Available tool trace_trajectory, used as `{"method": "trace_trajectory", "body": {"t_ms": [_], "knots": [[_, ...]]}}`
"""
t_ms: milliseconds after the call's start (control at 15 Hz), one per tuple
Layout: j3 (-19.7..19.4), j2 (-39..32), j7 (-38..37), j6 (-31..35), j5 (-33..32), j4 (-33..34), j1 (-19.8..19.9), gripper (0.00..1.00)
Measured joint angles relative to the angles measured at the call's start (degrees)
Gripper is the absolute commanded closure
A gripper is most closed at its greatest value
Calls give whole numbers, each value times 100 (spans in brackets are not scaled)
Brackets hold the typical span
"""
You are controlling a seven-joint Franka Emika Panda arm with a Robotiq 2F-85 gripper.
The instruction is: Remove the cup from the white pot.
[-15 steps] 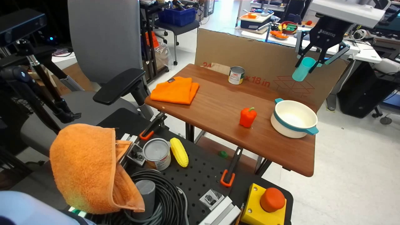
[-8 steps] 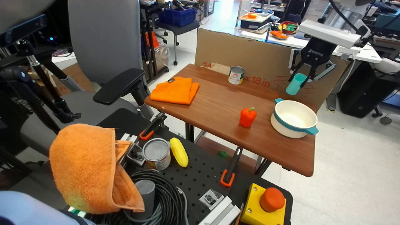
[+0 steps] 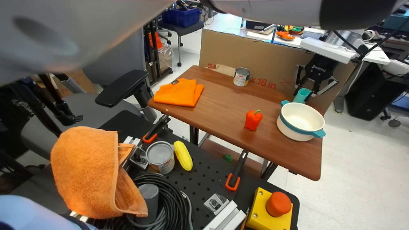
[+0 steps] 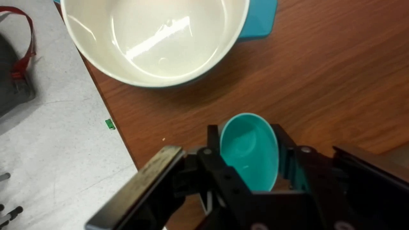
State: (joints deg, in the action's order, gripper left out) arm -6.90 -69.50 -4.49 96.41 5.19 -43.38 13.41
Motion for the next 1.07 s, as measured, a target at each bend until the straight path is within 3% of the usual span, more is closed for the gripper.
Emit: {"method": "trace_trajectory", "body": {"t_ms": [67, 400, 1067], "knots": [[-4, -75, -64, -73, -28, 115, 4, 32], [-13, -319, -207, -348, -142, 570, 22, 1], [-17, 66, 97, -341, -149, 670, 12, 0]]}}
